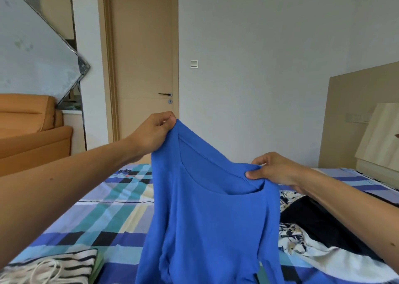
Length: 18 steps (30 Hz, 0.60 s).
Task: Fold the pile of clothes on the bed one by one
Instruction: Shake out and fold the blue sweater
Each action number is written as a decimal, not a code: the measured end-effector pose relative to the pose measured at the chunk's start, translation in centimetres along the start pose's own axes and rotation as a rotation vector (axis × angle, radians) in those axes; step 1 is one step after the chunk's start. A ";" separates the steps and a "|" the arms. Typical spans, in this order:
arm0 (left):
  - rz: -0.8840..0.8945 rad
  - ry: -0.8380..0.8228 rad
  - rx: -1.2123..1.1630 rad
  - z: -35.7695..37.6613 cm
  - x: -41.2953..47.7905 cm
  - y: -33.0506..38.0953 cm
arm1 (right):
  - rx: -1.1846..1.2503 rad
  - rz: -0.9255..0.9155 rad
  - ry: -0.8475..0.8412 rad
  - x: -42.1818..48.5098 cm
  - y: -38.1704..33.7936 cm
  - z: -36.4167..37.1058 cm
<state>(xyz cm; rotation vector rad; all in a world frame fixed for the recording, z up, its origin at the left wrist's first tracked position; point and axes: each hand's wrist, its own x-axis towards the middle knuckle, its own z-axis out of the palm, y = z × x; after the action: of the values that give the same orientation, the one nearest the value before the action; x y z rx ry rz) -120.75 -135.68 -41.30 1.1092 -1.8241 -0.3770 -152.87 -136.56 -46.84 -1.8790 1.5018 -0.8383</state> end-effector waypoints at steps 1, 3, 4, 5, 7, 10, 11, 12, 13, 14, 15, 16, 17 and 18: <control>-0.011 0.008 -0.002 0.3 -0.1 0.1 | -0.053 -0.012 0.081 0.2 0.1 0.1; 0.010 -0.010 0.061 0.4 -0.5 0.1 | -0.225 -0.064 0.296 0.4 0.1 -0.3; 0.042 -0.030 0.140 0.3 -0.6 0.0 | -0.308 -0.097 0.393 0.5 0.1 -0.6; 0.078 -0.046 0.238 0.1 -0.8 0.0 | -0.374 -0.123 0.468 0.4 -0.1 -1.0; 0.129 -0.037 0.408 -0.2 -1.0 -0.3 | -0.481 -0.155 0.573 0.1 -0.5 -1.9; 0.128 0.049 0.520 -1.1 -0.8 -0.9 | -0.564 -0.196 0.641 -0.3 -0.7 -3.2; 0.119 0.055 0.548 -1.5 -0.7 -1.1 | -0.542 -0.206 0.638 -0.3 -0.6 -3.6; 0.106 0.048 0.563 -1.8 -0.8 -1.1 | -0.472 -0.206 0.622 -0.1 -0.4 -3.9; 0.087 0.039 0.544 -2.1 -0.9 -1.1 | -0.343 -0.184 0.592 0.0 -0.2 -4.2; 0.063 0.030 0.487 -2.2 -1.0 -0.9 | -0.182 -0.137 0.547 0.0 -0.2 -4.3; 0.033 0.025 0.402 -2.3 -1.1 -0.9 | -0.026 -0.068 0.485 -0.1 -0.1 -4.3; -0.001 0.021 0.314 -2.1 -1.2 -0.7 | 0.100 0.011 0.413 -0.3 0.0 -4.1; -0.048 0.020 0.233 -2.0 -1.2 -0.6 | 0.180 0.069 0.346 -0.6 0.1 -3.9; -0.106 0.023 0.165 -2.0 -1.1 -0.5 | 0.227 0.097 0.295 -0.8 0.3 -3.8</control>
<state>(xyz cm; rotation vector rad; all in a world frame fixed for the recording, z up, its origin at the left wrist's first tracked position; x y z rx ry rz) -118.70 -134.68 -41.18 1.3222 -1.8058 -0.2775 -156.10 -136.04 -44.79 -1.5559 1.5795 -1.2262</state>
